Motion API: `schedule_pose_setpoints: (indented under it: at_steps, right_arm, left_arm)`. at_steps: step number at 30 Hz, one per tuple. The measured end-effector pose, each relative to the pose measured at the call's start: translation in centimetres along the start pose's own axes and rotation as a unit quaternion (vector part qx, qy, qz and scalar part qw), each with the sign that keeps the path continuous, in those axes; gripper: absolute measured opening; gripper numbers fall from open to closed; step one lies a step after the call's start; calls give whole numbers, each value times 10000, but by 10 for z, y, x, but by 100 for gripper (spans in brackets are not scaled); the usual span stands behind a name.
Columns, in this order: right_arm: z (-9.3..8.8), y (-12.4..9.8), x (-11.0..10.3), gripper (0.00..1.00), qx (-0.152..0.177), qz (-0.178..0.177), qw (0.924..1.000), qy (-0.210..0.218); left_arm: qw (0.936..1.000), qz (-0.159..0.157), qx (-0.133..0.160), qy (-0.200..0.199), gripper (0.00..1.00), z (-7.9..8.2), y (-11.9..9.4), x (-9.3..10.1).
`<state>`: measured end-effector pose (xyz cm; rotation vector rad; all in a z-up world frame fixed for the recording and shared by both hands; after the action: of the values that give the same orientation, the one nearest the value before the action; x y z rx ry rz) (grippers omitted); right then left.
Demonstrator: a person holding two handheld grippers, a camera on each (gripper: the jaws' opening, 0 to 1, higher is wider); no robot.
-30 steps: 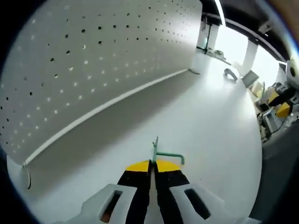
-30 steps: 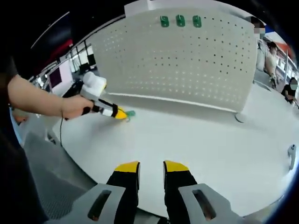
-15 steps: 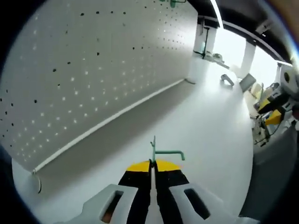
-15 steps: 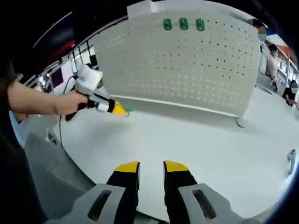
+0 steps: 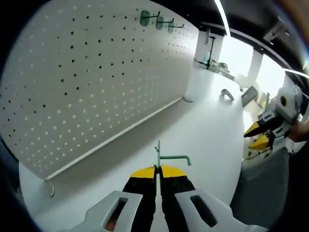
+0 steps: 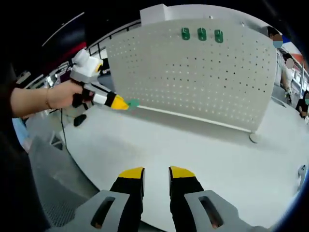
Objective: Insert the hook assembly into the mounting plate slot until the hook locks in place.
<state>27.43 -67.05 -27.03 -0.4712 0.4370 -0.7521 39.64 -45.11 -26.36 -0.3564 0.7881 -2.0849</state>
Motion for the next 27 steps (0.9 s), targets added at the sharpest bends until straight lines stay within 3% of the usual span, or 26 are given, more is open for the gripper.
schedule_pose_setpoints:
  at_steps: [12,18,27]
  right_arm:
    - [15,14,-23,19,123,357,9990,-233]
    - [34,27,-48,19,222,743,9955,-546]
    - [54,41,-74,19,282,1094,9891,-941]
  left_arm:
    - [9996,105,-106,242,1,-12,-39,16]
    - [9996,-64,-215,-185,1,-14,-54,27]
    - [9988,-304,-270,-264,1,-10,-62,43]
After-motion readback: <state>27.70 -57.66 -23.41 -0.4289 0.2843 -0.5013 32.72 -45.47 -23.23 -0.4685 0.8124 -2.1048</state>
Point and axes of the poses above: the point that each gripper's makers call its tool centre point, and the gripper's own axes: y roughly forward along the fingers, x roughly to its right, z roughly out of its top, the point moved 6 cm from there along -y, roughly backward along the fingers, and after that the axes turned 12 degrees about z, right-handed, at the moved point
